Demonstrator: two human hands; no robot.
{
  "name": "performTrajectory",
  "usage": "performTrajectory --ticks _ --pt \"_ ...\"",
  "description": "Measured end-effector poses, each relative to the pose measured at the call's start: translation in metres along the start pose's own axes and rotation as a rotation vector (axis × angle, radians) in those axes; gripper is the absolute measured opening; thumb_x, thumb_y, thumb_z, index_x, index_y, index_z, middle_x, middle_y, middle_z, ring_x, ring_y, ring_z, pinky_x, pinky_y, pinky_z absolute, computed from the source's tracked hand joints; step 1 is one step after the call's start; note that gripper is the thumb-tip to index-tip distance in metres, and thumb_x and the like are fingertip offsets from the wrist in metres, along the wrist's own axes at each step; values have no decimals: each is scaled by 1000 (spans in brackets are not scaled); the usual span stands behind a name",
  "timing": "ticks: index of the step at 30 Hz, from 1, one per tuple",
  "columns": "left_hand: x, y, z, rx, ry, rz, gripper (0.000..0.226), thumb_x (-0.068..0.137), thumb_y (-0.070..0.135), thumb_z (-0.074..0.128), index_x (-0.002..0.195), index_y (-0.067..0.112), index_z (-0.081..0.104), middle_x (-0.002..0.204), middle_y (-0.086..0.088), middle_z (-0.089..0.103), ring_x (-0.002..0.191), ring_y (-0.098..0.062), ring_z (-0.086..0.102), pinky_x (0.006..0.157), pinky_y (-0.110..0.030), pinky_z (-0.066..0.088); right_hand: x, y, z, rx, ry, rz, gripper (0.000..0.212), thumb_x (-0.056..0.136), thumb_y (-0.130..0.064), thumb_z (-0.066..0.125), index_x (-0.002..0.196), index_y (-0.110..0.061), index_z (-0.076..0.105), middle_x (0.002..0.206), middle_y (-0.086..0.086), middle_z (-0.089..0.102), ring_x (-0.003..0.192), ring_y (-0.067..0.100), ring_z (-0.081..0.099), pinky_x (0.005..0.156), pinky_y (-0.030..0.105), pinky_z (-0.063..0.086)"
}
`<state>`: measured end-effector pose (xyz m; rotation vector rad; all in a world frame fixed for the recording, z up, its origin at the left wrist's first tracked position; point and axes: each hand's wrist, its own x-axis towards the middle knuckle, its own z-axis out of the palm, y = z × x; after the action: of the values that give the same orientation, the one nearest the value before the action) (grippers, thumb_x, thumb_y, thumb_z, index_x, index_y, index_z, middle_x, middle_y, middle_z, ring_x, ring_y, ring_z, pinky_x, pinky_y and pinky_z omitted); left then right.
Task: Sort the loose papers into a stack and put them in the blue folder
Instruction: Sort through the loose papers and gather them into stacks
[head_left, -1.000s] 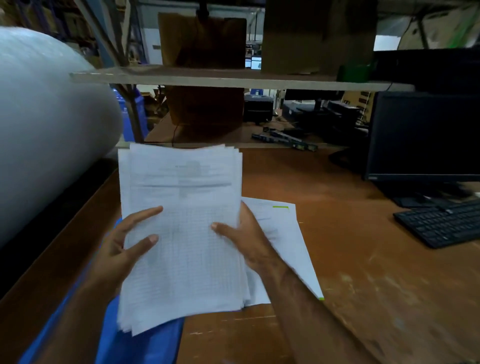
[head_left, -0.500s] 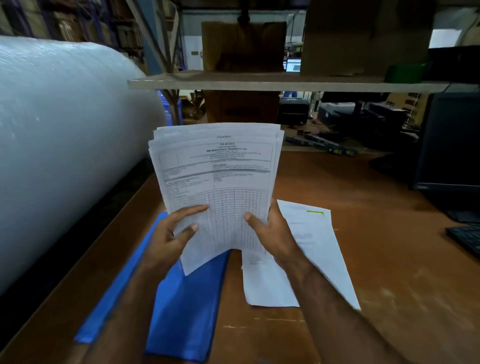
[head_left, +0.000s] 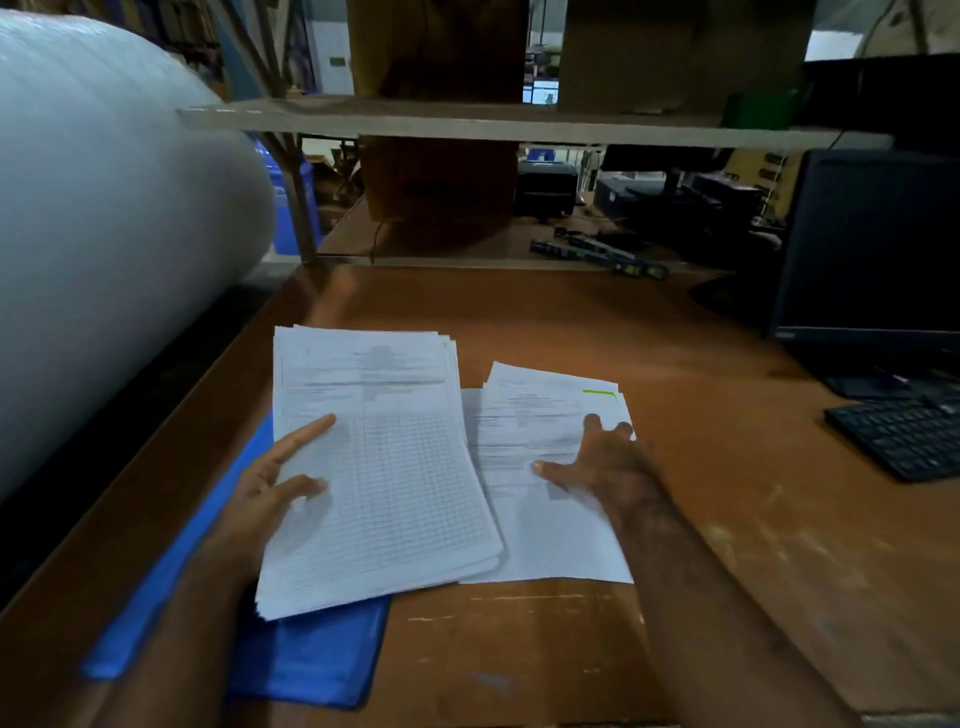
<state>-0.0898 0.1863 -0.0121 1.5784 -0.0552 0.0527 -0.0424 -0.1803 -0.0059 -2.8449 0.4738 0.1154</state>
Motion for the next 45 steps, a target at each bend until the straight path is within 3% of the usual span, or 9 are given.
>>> performTrajectory --ticks 9,13,19,25,28,32,38,41,45 --pt "-1 9 9 -50 -82 -104 90 88 -23 55 145 47 51 136 10 66 118 -22 68 92 -46 60 10 33 -20 490 104 -246 64 71 -16 85 130 -27 64 132 -3 66 115 16 61 93 25 48" --pt "2 3 7 1 -46 -97 95 86 -22 57 144 53 47 135 11 66 119 -23 67 96 -50 56 -1 37 -47 583 95 -371 58 83 -26 84 138 -26 63 145 -8 54 121 1 46 100 19 35" --pt "6 -1 10 6 -23 -86 93 84 -21 60 137 54 55 137 9 65 124 -28 63 102 -57 51 -6 28 -74 255 42 -517 100 86 -32 80 163 -30 16 169 -6 10 152 15 18 109 19 25" --pt "6 3 17 47 -35 -105 89 85 -17 62 140 53 54 141 10 56 123 -23 60 93 -49 55 -5 18 -79 150 409 -572 67 98 -14 64 157 -25 36 165 -2 31 145 19 37 114 17 26" --pt "5 7 21 39 -34 -101 88 85 -18 62 141 50 54 136 18 58 117 -17 64 82 -36 59 -14 20 -101 615 597 -703 65 92 -14 74 151 -20 47 155 -5 47 139 10 46 116 15 32" --pt "5 8 24 60 -41 -81 87 82 -19 65 139 47 57 125 31 63 110 3 66 88 -30 59 -32 9 -106 1607 175 -578 62 86 -5 75 144 -16 55 132 -11 67 120 9 65 94 24 55" --pt "0 18 30 -40 -28 -105 86 84 -18 62 138 49 56 120 22 67 109 -17 69 75 -32 63 -32 -10 -17 814 -30 -544 85 76 -45 87 150 -38 46 151 -17 49 136 3 46 115 28 39" --pt "-6 20 28 -149 -71 -104 91 79 -19 65 139 49 57 134 5 68 119 -32 67 97 -59 53 -33 -20 -2 749 -98 -583 85 76 -52 85 149 -47 42 151 -18 45 136 4 43 117 34 39" --pt "-12 27 33 -190 -79 -73 93 82 -22 53 138 52 56 140 10 64 122 -25 66 94 -52 58 -32 -35 3 862 -248 -640 80 76 -41 88 142 -57 45 147 -32 45 137 -5 41 118 34 38"
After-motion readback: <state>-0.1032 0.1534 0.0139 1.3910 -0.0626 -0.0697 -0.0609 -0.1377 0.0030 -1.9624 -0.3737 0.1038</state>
